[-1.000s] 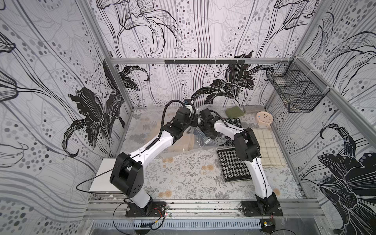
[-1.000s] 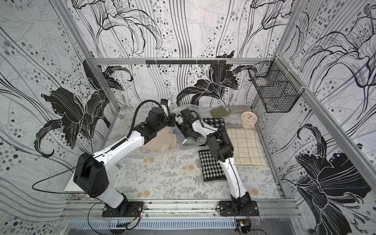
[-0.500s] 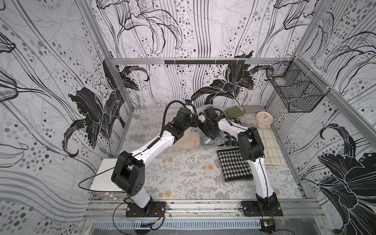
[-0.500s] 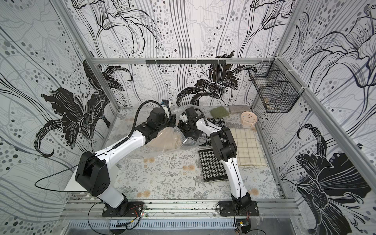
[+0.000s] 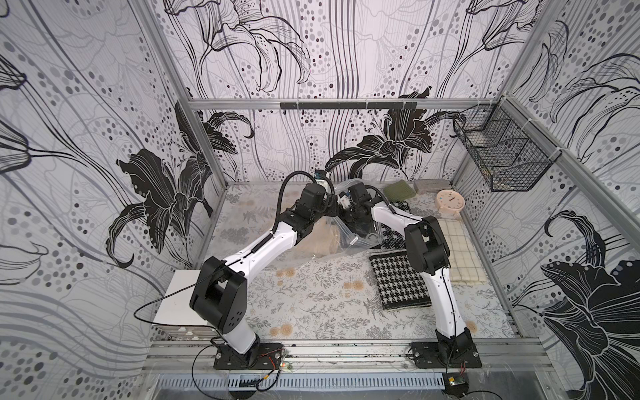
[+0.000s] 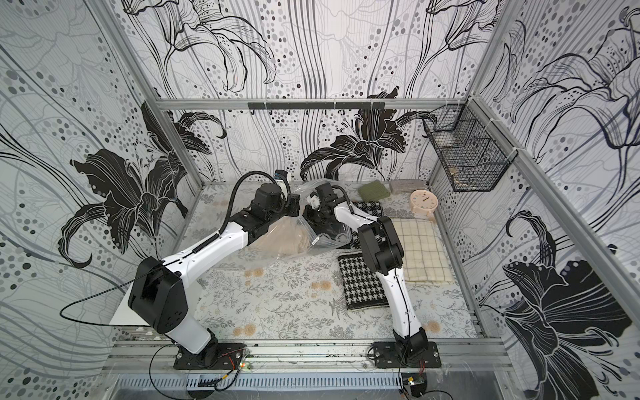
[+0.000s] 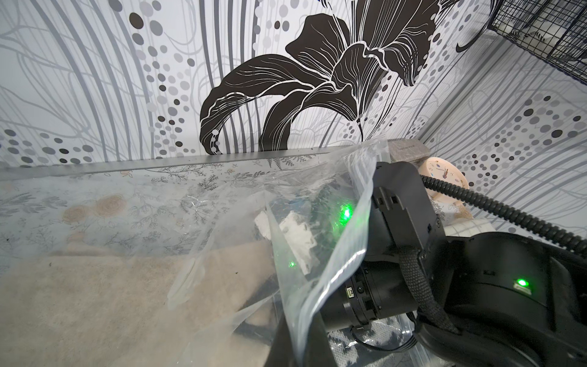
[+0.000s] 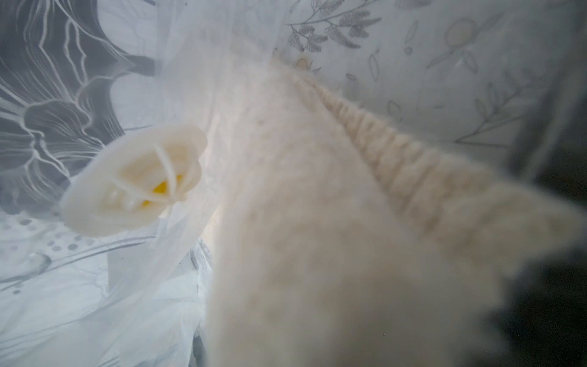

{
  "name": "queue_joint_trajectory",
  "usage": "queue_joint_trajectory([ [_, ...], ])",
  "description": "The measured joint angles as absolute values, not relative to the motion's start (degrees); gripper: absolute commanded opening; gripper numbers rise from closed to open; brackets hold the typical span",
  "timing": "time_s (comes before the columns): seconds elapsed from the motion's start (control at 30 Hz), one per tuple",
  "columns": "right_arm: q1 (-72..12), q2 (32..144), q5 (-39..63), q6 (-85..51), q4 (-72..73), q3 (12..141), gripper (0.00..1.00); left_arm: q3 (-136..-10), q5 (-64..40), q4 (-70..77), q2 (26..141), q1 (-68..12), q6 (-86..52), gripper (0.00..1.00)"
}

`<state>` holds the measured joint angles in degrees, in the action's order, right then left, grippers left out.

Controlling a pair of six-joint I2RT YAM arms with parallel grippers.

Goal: Take the scarf out of the vacuum bag
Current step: Take out the scarf from the vacuum bag.

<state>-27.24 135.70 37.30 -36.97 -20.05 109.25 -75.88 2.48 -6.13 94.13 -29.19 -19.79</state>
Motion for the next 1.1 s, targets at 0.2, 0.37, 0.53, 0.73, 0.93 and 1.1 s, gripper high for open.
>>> queue_joint_trajectory([
  [0.2,-26.96,135.41,37.30,-38.33,-20.56,108.25,0.77,-75.88,2.48,-6.13,94.13,-29.19,-19.86,0.00],
  [0.37,-26.96,134.30,37.28,-39.46,-20.60,105.38,0.91,-75.88,2.44,-6.15,94.13,-29.19,-19.92,0.00],
  [0.53,-27.81,131.72,35.03,-39.40,-22.72,103.92,0.91,-75.88,2.37,-6.15,94.13,-29.19,-19.94,0.00],
  [0.73,-29.85,131.74,34.00,-39.64,-23.31,103.81,0.90,-75.88,2.33,-6.15,94.13,-29.19,-19.94,0.00],
  [0.93,-32.53,133.91,34.81,-41.60,-21.30,103.83,0.78,-75.88,2.35,-6.24,94.13,-29.19,-19.94,0.00],
  [1.1,-33.10,135.61,36.95,-44.62,-16.16,103.48,0.46,-75.88,2.35,-6.63,94.13,-29.19,-19.94,0.00],
])
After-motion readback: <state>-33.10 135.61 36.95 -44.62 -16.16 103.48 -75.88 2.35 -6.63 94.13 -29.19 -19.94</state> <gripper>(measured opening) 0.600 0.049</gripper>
